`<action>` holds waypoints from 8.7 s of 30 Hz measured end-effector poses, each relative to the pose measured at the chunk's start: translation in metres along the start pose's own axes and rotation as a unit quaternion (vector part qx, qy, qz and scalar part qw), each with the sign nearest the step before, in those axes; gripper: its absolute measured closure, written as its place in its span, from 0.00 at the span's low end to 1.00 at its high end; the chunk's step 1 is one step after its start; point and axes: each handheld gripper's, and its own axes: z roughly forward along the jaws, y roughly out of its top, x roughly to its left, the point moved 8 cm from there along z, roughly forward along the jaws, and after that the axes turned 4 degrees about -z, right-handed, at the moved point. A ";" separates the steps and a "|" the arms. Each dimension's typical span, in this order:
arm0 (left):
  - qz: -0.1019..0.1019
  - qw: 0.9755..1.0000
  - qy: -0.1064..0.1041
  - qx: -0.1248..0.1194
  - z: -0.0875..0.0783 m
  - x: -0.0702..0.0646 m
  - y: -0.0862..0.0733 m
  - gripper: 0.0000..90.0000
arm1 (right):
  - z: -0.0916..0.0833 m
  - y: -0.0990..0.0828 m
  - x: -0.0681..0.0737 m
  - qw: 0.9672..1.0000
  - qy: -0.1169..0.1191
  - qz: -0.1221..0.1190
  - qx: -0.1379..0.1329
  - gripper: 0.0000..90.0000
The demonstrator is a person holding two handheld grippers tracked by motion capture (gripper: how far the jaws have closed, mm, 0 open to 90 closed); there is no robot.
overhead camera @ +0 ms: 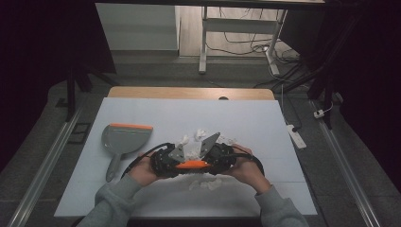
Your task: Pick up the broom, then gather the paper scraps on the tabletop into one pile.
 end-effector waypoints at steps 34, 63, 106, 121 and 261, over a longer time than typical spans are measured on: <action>-0.218 0.951 0.164 -0.149 -0.070 0.029 -0.085 0.30 | -0.054 -0.020 -0.045 0.985 -0.098 0.116 -0.087 0.78; -0.271 0.935 0.166 -0.157 -0.078 0.039 -0.130 0.27 | -0.098 -0.067 -0.090 0.955 -0.194 0.212 -0.077 0.78; -0.280 0.931 0.160 -0.172 -0.078 0.049 -0.146 0.28 | -0.039 -0.064 -0.127 0.966 -0.100 0.211 0.110 0.78; -0.283 0.930 0.158 -0.171 -0.077 0.050 -0.148 0.28 | -0.011 -0.068 -0.119 0.968 -0.067 0.174 0.166 0.78; -0.297 0.927 0.155 -0.172 -0.074 0.052 -0.153 0.29 | 0.002 0.007 -0.097 0.996 -0.027 0.061 0.062 0.78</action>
